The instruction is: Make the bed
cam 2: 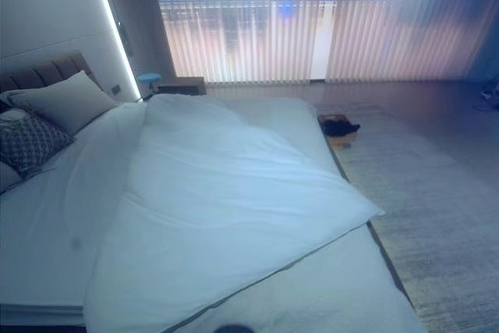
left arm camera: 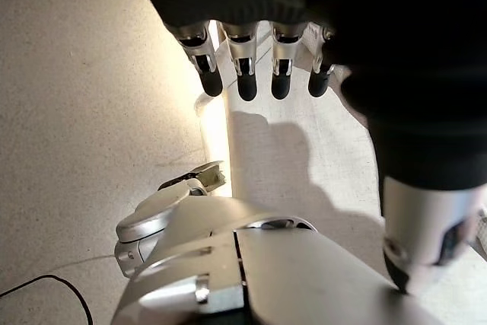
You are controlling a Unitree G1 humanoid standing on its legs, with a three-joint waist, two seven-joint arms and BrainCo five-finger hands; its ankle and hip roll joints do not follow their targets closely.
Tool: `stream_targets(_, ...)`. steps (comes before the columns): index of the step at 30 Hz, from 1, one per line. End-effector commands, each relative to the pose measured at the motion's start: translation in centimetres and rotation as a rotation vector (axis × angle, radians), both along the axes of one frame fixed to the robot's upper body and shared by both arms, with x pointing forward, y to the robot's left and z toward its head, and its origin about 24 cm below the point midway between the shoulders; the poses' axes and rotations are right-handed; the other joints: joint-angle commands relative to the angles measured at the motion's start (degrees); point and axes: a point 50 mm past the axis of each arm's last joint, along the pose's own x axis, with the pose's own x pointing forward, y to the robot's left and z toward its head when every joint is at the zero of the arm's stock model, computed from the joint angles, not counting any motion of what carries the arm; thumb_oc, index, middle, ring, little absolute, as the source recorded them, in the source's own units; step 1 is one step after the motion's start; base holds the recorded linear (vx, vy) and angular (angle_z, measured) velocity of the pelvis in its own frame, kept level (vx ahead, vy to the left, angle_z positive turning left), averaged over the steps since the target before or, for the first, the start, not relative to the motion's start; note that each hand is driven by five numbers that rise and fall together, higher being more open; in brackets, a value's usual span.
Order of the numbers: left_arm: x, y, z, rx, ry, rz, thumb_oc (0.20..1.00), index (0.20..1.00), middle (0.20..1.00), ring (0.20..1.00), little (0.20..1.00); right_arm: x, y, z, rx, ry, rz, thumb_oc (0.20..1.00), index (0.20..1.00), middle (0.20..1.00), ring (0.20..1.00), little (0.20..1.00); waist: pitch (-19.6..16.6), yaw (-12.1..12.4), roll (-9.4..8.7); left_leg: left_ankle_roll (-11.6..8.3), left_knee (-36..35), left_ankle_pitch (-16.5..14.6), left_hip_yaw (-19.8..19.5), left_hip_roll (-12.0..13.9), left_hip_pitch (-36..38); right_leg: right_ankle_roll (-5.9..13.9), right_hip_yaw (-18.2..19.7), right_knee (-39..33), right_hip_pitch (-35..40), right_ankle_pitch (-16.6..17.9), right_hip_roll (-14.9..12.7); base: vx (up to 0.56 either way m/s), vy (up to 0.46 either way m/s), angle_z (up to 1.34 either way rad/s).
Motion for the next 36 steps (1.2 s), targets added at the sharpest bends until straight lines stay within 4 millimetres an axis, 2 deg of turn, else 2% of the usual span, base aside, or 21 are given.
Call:
stream_targets(1,2.4,0.7,0.4,0.030,-0.036,-0.071,1.000,1.000,1.000,1.000,1.000,4.0,1.4,0.2,0.035,-0.077,0.055,1.000,1.000,1.000,1.000,1.000,2.5,0.8,-2.59,2.62,5.1,-3.2,-2.7,0.4,-1.7,0.45,-1.8,2.5,-1.3,1.9,-3.7,0.00,0.000,0.00)
stream_targets(8,3.2,0.8,0.5,0.055,-0.066,-0.014,1.000,1.000,1.000,1.000,1.000,4.3,1.5,0.2,0.032,-0.090,0.043,1.000,1.000,1.000,1.000,1.000,2.1,0.8,-2.66,2.68,4.9,-3.3,-2.9,0.2,-1.5,0.50,-1.8,2.3,-1.0,1.9,-3.8,0.00,0.000,0.00)
stream_targets(10,4.4,1.1,0.9,0.055,-0.147,0.098,1.000,1.000,1.000,1.000,1.000,5.3,1.3,0.6,0.035,-0.150,-0.006,1.000,1.000,1.000,1.000,1.000,2.0,0.8,-2.67,2.68,4.8,-3.4,-2.9,0.1,-1.4,0.53,-1.9,2.2,-0.9,2.0,-3.8,0.00,0.000,0.00)
stream_targets(11,5.6,1.3,1.3,0.054,-0.218,0.144,1.000,1.000,1.000,1.000,1.000,6.3,1.2,1.0,0.039,-0.210,-0.048,1.000,1.000,1.000,1.000,1.000,2.2,0.8,-2.63,2.69,4.8,-3.4,-2.8,0.1,-1.2,0.56,-1.9,2.2,-0.8,2.0,-3.8,0.00,0.000,0.00)
stream_targets(12,5.6,1.3,1.4,0.054,-0.218,0.144,1.000,1.000,1.000,1.000,1.000,6.3,1.2,1.0,0.039,-0.210,-0.048,1.000,1.000,1.000,1.000,1.000,2.2,0.8,-2.64,2.69,4.8,-3.4,-2.9,0.1,-1.3,0.56,-1.9,2.2,-0.8,2.0,-3.8,0.00,0.000,0.00)
stream_targets(13,9.9,1.6,3.8,-0.004,-0.493,0.211,1.000,1.000,1.000,1.000,1.000,10.0,0.9,3.1,0.061,-0.439,-0.104,1.000,1.000,1.000,1.000,1.000,2.9,0.8,-2.49,2.65,4.9,-3.5,-2.8,0.2,-1.0,0.68,-1.9,2.5,-0.7,2.0,-3.9,-0.03,0.012,0.01)
stream_targets(14,12.1,1.7,5.9,-0.096,-0.683,0.259,1.000,1.000,1.000,1.000,1.000,11.3,0.7,4.4,0.079,-0.557,-0.114,1.000,1.000,1.000,1.000,1.000,3.1,0.8,-2.43,2.70,5.0,-3.5,-2.9,0.1,-1.1,0.75,-1.9,2.6,-0.8,2.0,-4.0,-0.04,0.014,0.01)
stream_targets(16,12.4,2.1,6.9,-0.166,-0.769,0.331,1.000,1.000,1.000,1.000,1.000,12.4,0.0,5.8,0.071,-0.657,-0.140,1.000,1.000,1.000,1.000,1.000,3.0,0.8,-2.51,2.79,5.0,-3.4,-2.9,0.0,-1.2,0.90,-1.9,2.6,-0.8,2.2,-4.2,0.00,0.000,0.00)
stream_targets(18,14.0,2.4,9.3,-0.232,-0.930,0.402,1.000,1.000,1.000,1.000,1.000,14.2,-0.4,7.8,0.056,-0.761,-0.108,1.000,1.000,1.000,1.000,1.000,2.8,0.9,-2.51,2.82,4.9,-3.5,-2.9,0.1,-1.0,0.89,-2.1,2.6,-0.6,2.2,-4.3,0.00,0.003,0.02)
stream_targets(19,14.0,2.4,9.3,-0.232,-0.930,0.402,1.000,1.000,1.000,1.000,1.000,14.1,-0.4,7.8,0.056,-0.761,-0.108,1.000,1.000,1.000,1.000,1.000,2.8,0.9,-2.52,2.82,4.9,-3.4,-2.9,0.0,-1.0,0.90,-2.1,2.6,-0.7,2.2,-4.3,0.00,0.000,0.00)
stream_targets(20,15.3,2.4,11.9,-0.298,-1.091,0.439,1.000,1.000,1.000,1.000,1.000,16.2,-0.7,10.5,0.061,-0.916,-0.121,1.000,1.000,1.000,1.000,1.000,2.8,1.0,-2.46,2.81,4.9,-3.6,-2.8,0.3,-0.6,0.87,-2.2,2.6,-0.4,2.0,-4.3,0.00,0.000,0.00)
stream_targets(21,15.9,2.5,13.3,-0.334,-1.172,0.462,1.000,1.000,1.000,1.000,1.000,17.1,-0.5,12.0,0.082,-1.004,-0.129,1.000,1.000,1.000,1.000,1.000,2.7,0.9,-2.43,2.81,4.9,-3.7,-2.7,0.3,-0.6,0.85,-2.2,2.6,-0.4,2.0,-4.3,0.00,0.000,0.00)
stream_targets(24,17.2,2.1,16.7,-0.452,-1.365,0.496,1.000,1.000,1.000,1.000,1.000,18.6,0.6,15.6,0.216,-1.235,-0.164,1.000,1.000,1.000,1.000,1.000,2.4,0.9,-2.37,2.85,4.7,-3.8,-2.3,0.4,-0.3,0.75,-2.2,2.5,-0.3,1.9,-4.3,0.00,0.000,0.00)
stream_targets(25,17.6,1.9,18.1,-0.522,-1.442,0.505,1.000,1.000,1.000,1.000,1.000,19.1,1.3,17.4,0.298,-1.346,-0.193,1.000,1.000,1.000,1.000,1.000,2.1,0.8,-2.49,2.93,4.7,-3.7,-2.3,0.3,-0.5,0.71,-2.2,2.4,-0.6,2.2,-4.5,0.00,0.000,0.00)
stream_targets(27,18.1,1.0,20.1,-0.634,-1.542,0.504,1.000,1.000,1.000,1.000,1.000,19.5,2.7,19.1,0.439,-1.456,-0.201,1.000,1.000,1.000,1.000,1.000,1.9,0.7,-2.58,2.93,4.8,-3.8,-2.1,0.4,-0.4,0.66,-2.1,2.5,-0.6,2.1,-4.6,0.00,0.000,0.00)
stream_targets(30,19.3,-0.7,21.7,-0.809,-1.590,0.467,1.000,1.000,1.000,1.000,1.000,20.0,4.6,20.6,0.636,-1.539,-0.213,1.000,1.000,1.000,1.000,1.000,2.3,0.3,-2.78,2.90,5.4,-3.9,-1.9,0.4,-0.7,0.50,-1.9,2.7,-0.9,2.1,-4.5,0.00,-0.002,-0.01)
stream_targets(33,20.5,-2.4,22.6,-0.906,-1.568,0.374,1.000,1.000,1.000,1.000,1.000,20.5,5.5,20.8,0.713,-1.530,-0.202,1.000,1.000,1.000,1.000,1.000,4.2,0.2,-3.07,2.81,6.9,-3.8,-2.2,0.6,-2.5,0.36,-1.7,3.3,-2.2,2.0,-4.4,-0.06,-0.016,0.00)
stream_targets(36,21.7,-4.4,23.5,-0.968,-1.537,0.265,1.000,1.000,1.000,1.000,1.000,21.4,5.9,21.5,0.741,-1.542,-0.220,1.000,1.000,1.000,1.000,1.000,8.3,0.2,-3.40,2.59,10.0,-3.7,-3.3,1.1,-7.0,-0.04,-1.1,5.1,-5.3,1.5,-4.3,-0.20,-0.052,0.01)
